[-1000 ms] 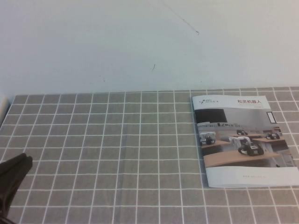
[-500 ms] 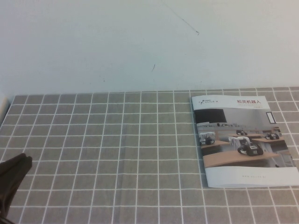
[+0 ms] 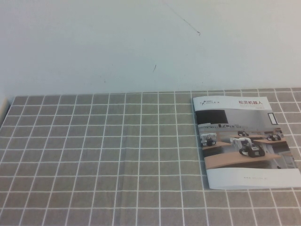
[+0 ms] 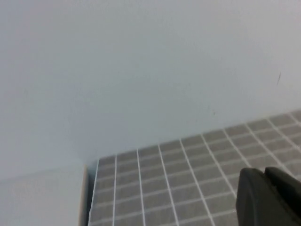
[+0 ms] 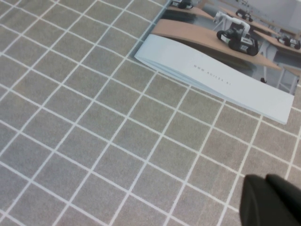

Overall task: Close book
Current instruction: 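Close the open booklet and leave it lying on the table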

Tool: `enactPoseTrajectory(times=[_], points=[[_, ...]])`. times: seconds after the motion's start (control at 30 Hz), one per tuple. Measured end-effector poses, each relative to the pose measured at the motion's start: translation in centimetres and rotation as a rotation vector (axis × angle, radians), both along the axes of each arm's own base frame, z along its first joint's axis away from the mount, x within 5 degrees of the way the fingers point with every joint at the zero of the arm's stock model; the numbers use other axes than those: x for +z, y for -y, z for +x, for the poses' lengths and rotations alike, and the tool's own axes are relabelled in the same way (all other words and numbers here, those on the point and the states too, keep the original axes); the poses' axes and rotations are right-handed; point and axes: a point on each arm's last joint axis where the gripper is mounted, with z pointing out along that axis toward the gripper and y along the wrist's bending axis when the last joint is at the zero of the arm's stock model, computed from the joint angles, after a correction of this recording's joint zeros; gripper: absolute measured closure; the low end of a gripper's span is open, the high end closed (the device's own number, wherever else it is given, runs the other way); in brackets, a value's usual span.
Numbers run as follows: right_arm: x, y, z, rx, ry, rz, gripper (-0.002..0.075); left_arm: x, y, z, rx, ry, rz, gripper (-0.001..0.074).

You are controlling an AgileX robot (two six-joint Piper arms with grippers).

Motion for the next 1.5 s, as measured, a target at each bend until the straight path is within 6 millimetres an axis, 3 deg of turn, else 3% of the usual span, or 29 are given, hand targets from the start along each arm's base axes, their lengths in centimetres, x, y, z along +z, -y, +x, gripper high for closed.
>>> enactPoseTrajectory(times=[0.23, 0.83, 1.1, 1.5], points=[[0.0, 0.0, 0.0, 0.0, 0.0, 0.001, 0.0729, -7.3, 0.0, 0.2, 0.032, -0.25, -0.007, 0.0737], [0.0, 0.0, 0.0, 0.001, -0.002, 0.001, 0.0729, -7.6, 0.6, 0.0, -0.066, -0.293, -0.042, 0.0737], [0.0, 0.0, 0.0, 0.001, -0.002, 0.001, 0.0729, -7.6, 0.5, 0.0, -0.041, -0.313, -0.182, 0.0737], [0.0, 0.0, 0.0, 0.001, -0.002, 0.001, 0.0729, -7.6, 0.1, 0.0, 0.034, -0.316, -0.238, 0.0737]])
